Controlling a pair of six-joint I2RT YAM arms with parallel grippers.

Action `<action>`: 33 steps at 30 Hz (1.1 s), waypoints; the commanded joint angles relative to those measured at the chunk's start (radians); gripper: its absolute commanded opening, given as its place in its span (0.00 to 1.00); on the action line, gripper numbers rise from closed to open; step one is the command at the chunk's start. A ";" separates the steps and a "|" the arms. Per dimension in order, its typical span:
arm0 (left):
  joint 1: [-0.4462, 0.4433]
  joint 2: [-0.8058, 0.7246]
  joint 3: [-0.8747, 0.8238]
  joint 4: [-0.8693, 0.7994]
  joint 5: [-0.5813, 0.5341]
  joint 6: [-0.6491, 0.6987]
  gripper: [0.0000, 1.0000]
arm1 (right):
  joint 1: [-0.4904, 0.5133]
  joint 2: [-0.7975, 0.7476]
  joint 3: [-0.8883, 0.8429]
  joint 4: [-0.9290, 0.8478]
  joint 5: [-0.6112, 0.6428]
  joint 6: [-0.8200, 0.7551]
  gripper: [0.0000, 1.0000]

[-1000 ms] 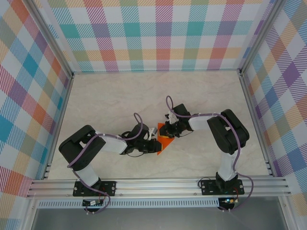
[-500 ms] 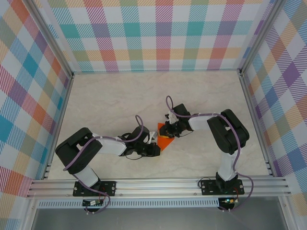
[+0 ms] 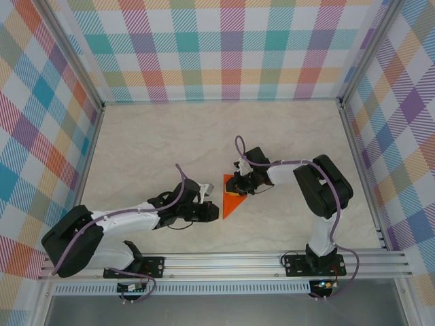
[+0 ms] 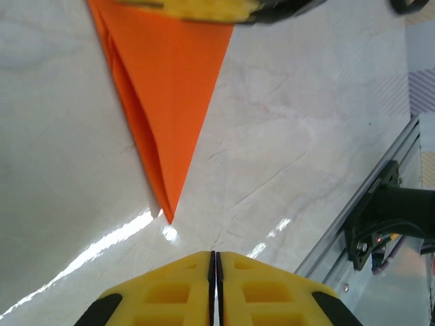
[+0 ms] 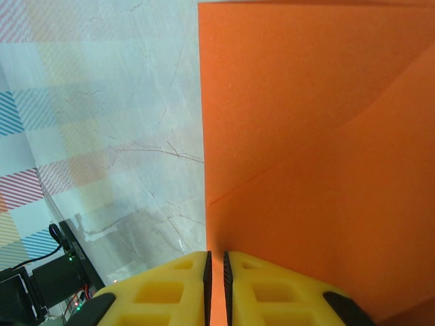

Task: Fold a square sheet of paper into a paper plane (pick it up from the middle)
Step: Fourth fold the wing at the center of the table.

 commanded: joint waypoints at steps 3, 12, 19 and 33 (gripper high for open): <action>0.006 0.054 0.069 0.027 -0.035 -0.006 0.13 | 0.003 0.127 -0.059 -0.120 0.185 -0.010 0.16; 0.004 0.277 0.174 0.147 -0.013 0.020 0.14 | 0.003 0.126 -0.046 -0.126 0.173 -0.007 0.16; 0.001 0.373 0.186 0.088 -0.106 0.030 0.11 | 0.004 0.121 -0.039 -0.128 0.162 -0.004 0.16; -0.033 0.424 0.097 -0.040 -0.259 0.006 0.01 | -0.018 -0.030 0.070 -0.244 0.166 -0.040 0.20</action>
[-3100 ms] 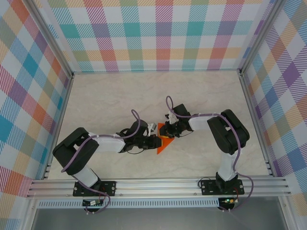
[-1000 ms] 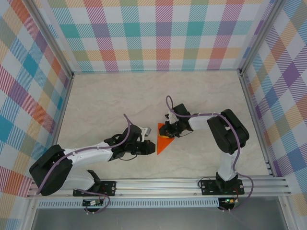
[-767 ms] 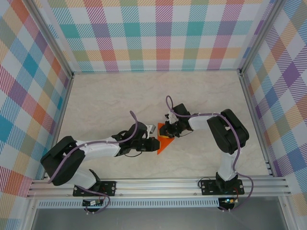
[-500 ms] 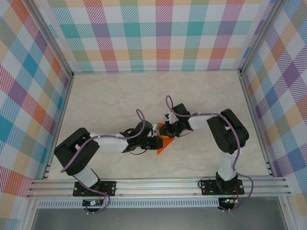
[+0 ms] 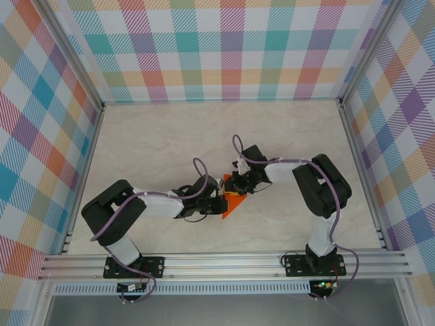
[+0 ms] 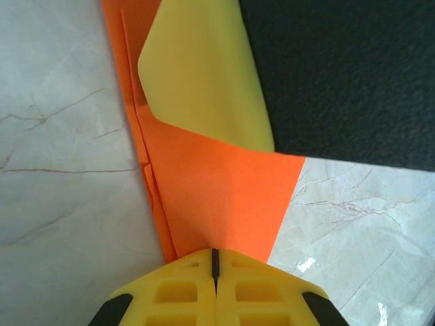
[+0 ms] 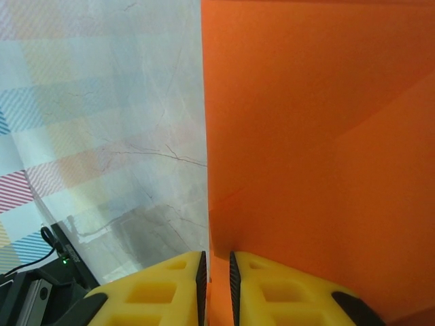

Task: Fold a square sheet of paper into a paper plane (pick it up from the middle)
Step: Fourth fold the wing at the center of the table.

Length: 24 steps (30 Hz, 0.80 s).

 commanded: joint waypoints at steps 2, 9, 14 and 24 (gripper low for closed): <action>-0.011 0.051 -0.070 -0.154 -0.115 -0.008 0.00 | -0.039 -0.080 0.015 -0.143 0.120 -0.038 0.22; -0.013 0.069 -0.073 -0.135 -0.109 -0.011 0.00 | -0.054 -0.203 -0.032 -0.127 0.071 -0.040 0.20; -0.012 0.077 -0.073 -0.121 -0.099 -0.013 0.00 | -0.047 -0.188 -0.109 -0.026 -0.028 -0.011 0.14; -0.013 0.088 -0.072 -0.123 -0.096 -0.013 0.00 | -0.002 -0.108 -0.106 0.036 -0.073 0.007 0.11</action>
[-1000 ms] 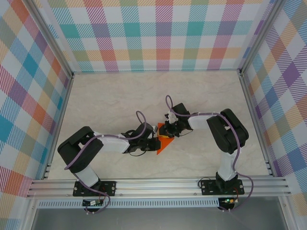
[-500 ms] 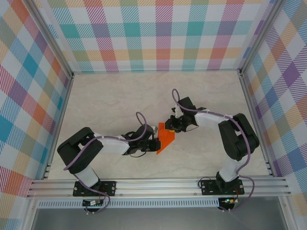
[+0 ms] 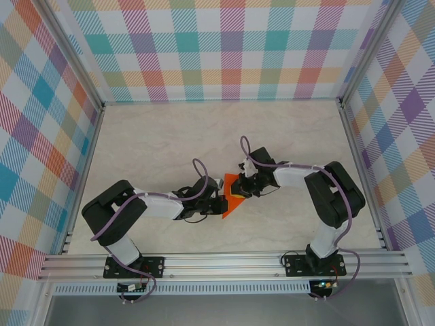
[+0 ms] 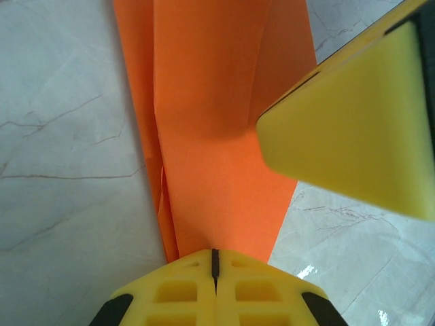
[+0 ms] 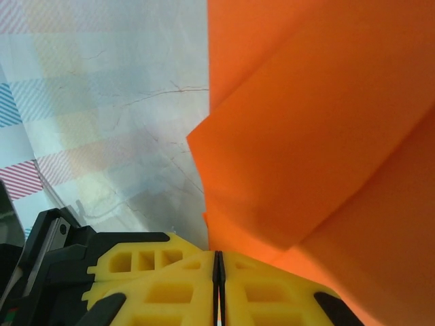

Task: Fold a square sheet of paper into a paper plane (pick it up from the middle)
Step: Fourth fold the wing at the center of the table.

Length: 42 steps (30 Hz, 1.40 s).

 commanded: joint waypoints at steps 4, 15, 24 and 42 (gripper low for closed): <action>-0.006 0.083 -0.053 -0.173 -0.082 -0.005 0.00 | 0.034 0.059 0.028 0.014 -0.005 -0.003 0.11; -0.007 0.075 -0.053 -0.211 -0.099 0.011 0.00 | 0.034 0.113 0.069 -0.082 0.185 -0.015 0.11; -0.007 0.081 -0.060 -0.225 -0.110 0.020 0.00 | 0.007 0.144 0.165 -0.127 0.183 -0.049 0.13; -0.007 0.088 -0.069 -0.228 -0.105 0.037 0.00 | -0.113 0.231 0.259 -0.099 0.127 -0.088 0.16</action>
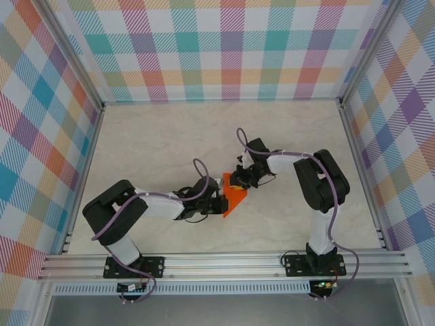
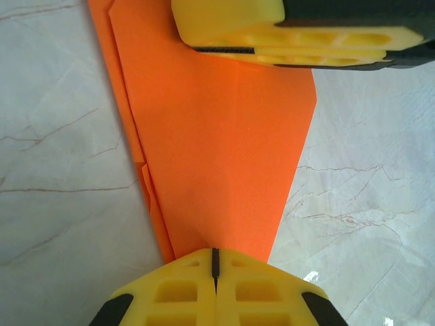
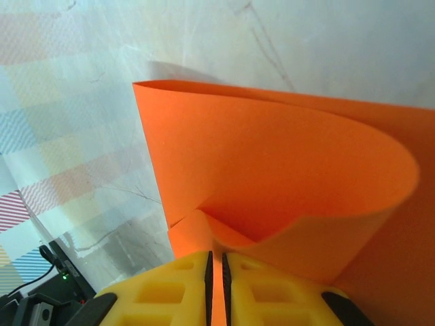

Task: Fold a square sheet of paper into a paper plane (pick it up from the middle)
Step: Fourth fold the wing at the center of the table.

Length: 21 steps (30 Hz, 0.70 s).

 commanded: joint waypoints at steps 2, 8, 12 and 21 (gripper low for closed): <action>-0.004 0.082 -0.072 -0.241 -0.087 0.029 0.00 | -0.058 0.043 0.054 0.023 0.096 -0.045 0.16; -0.003 0.084 -0.066 -0.251 -0.090 0.037 0.00 | -0.086 0.076 0.103 0.007 0.080 -0.056 0.17; -0.004 0.084 -0.064 -0.255 -0.090 0.041 0.00 | -0.104 0.111 0.138 -0.007 0.081 -0.058 0.17; -0.003 0.086 -0.057 -0.260 -0.087 0.045 0.00 | -0.151 0.119 0.186 -0.018 0.057 -0.081 0.18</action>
